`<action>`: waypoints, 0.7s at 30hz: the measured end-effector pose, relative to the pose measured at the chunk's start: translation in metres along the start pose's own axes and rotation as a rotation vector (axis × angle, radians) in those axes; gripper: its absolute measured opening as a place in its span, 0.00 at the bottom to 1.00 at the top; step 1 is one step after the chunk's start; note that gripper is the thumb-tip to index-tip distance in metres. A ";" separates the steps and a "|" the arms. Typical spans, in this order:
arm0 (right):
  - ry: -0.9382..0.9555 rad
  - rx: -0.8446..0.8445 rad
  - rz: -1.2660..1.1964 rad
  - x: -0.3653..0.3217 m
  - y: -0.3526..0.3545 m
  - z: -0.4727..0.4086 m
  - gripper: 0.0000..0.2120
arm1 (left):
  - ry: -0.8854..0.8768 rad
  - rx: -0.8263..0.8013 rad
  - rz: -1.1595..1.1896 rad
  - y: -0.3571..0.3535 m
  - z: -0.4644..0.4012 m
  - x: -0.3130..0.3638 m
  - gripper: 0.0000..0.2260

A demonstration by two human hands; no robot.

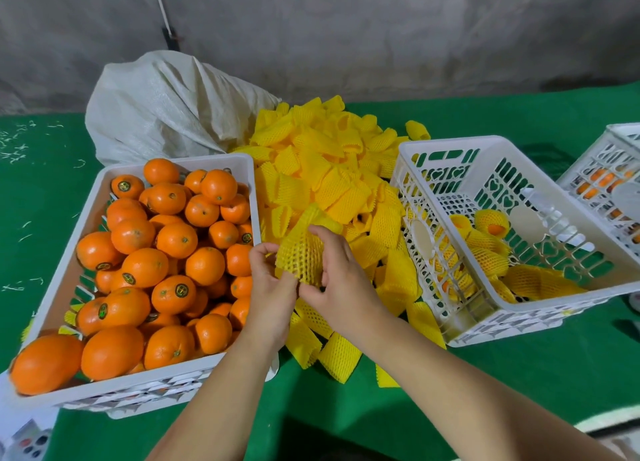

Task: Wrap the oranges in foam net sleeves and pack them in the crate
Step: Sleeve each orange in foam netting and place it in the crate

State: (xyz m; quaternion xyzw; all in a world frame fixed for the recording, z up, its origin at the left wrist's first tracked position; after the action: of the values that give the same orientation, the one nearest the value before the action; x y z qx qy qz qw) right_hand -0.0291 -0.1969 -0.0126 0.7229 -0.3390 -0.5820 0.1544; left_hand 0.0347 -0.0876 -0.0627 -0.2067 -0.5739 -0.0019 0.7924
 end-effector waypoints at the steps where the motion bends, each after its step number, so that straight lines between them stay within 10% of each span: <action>1: 0.023 -0.007 0.074 -0.001 0.003 -0.001 0.39 | -0.002 -0.025 0.010 -0.001 0.000 0.000 0.14; 7: 0.125 0.012 0.406 -0.001 0.019 0.001 0.42 | -0.103 -0.105 -0.139 -0.006 0.005 0.002 0.05; 21: 0.025 0.160 -0.199 0.013 0.010 0.010 0.20 | -0.001 -0.014 -0.037 0.000 -0.001 -0.006 0.15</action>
State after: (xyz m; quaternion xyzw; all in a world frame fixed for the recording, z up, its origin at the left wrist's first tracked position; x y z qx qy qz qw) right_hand -0.0402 -0.2109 -0.0183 0.7702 -0.3091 -0.5563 0.0419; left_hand 0.0336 -0.0896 -0.0689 -0.2018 -0.5778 -0.0207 0.7905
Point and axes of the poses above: each hand's wrist, its own z-axis away from the middle knuckle, its own y-axis out of the back of the hand, x = y × z, the point moved 6 cm from there along -z, towards the middle knuckle, and after that the axes turned 6 degrees about y, right-handed, at the moved point
